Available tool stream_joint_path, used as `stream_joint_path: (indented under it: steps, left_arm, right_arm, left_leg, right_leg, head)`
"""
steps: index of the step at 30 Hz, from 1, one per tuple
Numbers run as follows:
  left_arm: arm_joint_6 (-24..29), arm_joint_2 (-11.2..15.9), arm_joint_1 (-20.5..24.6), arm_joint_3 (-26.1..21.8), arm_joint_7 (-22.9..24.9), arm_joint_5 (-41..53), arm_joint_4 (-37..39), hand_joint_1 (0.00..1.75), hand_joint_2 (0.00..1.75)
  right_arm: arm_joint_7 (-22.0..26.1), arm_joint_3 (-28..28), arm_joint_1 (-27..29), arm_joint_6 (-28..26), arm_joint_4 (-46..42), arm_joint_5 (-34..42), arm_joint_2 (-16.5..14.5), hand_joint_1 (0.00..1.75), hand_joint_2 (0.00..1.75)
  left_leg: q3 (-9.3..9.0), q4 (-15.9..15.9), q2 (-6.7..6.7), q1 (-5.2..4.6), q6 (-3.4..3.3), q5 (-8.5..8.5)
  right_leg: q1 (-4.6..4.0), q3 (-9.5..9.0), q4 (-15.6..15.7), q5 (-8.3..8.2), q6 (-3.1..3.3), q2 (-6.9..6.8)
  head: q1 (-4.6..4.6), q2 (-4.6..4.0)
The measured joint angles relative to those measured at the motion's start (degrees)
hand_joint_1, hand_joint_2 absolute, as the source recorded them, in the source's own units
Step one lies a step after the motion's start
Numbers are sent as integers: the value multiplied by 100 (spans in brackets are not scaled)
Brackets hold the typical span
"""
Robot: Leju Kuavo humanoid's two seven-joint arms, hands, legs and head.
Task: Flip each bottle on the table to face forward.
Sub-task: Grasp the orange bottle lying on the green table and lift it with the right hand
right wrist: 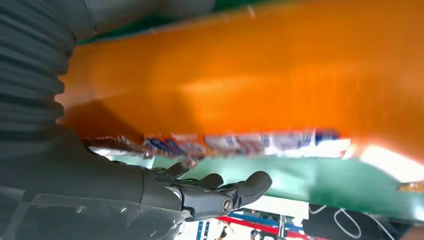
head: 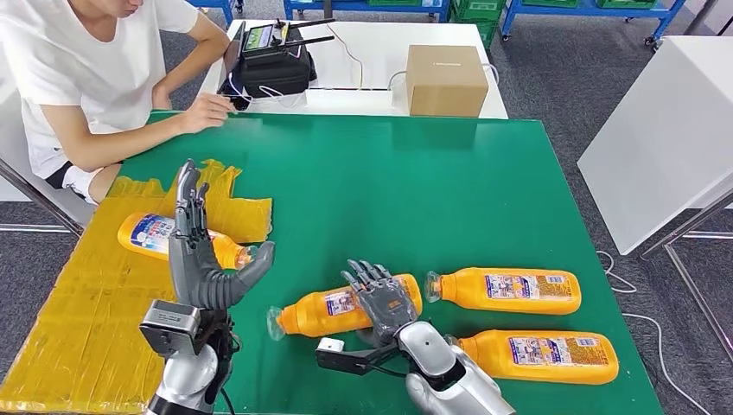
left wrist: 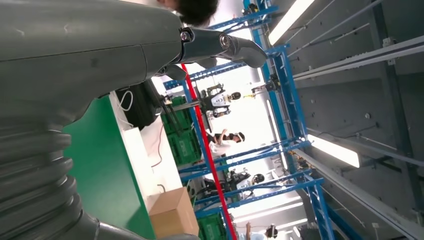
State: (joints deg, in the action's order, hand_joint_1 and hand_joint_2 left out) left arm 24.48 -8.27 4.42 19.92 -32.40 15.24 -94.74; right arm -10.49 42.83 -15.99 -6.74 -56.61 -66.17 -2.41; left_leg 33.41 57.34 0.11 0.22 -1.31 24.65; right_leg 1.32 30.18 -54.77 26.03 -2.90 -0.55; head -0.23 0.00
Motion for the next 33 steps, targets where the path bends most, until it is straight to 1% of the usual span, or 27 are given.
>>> stream_joint_path:
  steps: [9,20,22,23,25,28,31,33]
  left_arm:
    - [-27,-7,19,23,11,-44,65,0,175]
    - [-46,-15,50,52,19,-94,72,0,175]
    - [-46,-15,55,52,23,-100,72,0,175]
    - [-44,-15,52,52,25,-97,72,0,175]
    - [-42,-14,35,52,25,-76,71,0,175]
    - [-74,-10,-61,52,27,-36,45,0,175]
    - [-213,8,-187,71,54,-22,-7,0,175]
    - [-392,28,-232,109,129,-9,-27,0,175]
  right_arm:
    - [-31,25,-229,64,397,4,-78,175,175]
    - [-31,27,-311,71,510,29,-123,175,175]
    - [-30,11,-309,-26,506,91,-124,175,175]
    - [-28,-16,-288,-147,491,141,-124,175,175]
    - [6,-132,-182,-557,383,263,-124,175,175]
    - [267,-497,211,-1462,-103,516,-117,175,175]
    - [893,-997,715,-2285,-912,1043,-150,174,175]
    - [1401,-1326,969,-2583,-1449,1548,-203,175,175]
  left_leg:
    - [-17,1,-1,-1,-2,-3]
    - [-18,1,-1,-1,-1,-3]
    - [-18,1,-2,0,-2,-3]
    - [-17,1,-4,-1,-2,-4]
    - [-12,2,-11,-1,-4,-5]
    - [18,4,-19,-3,-11,-12]
    - [47,6,-20,-6,-17,-16]
    - [53,6,-20,-6,-16,-15]
  right_leg:
    - [1,-20,0,-3,-2,0]
    - [1,-20,0,-2,-2,0]
    - [1,-21,0,-2,-1,-1]
    - [1,-21,0,-2,-2,-2]
    - [1,-22,-1,-2,-2,-6]
    - [2,-42,-3,-9,-8,-9]
    - [3,-31,-5,-14,-15,-7]
    - [3,-24,-4,-12,-14,-10]
  head:
    - [-1,0]
    - [-1,0]
    - [0,0]
    - [-1,0]
    - [-1,0]
    - [1,0]
    - [-1,0]
    - [-2,0]
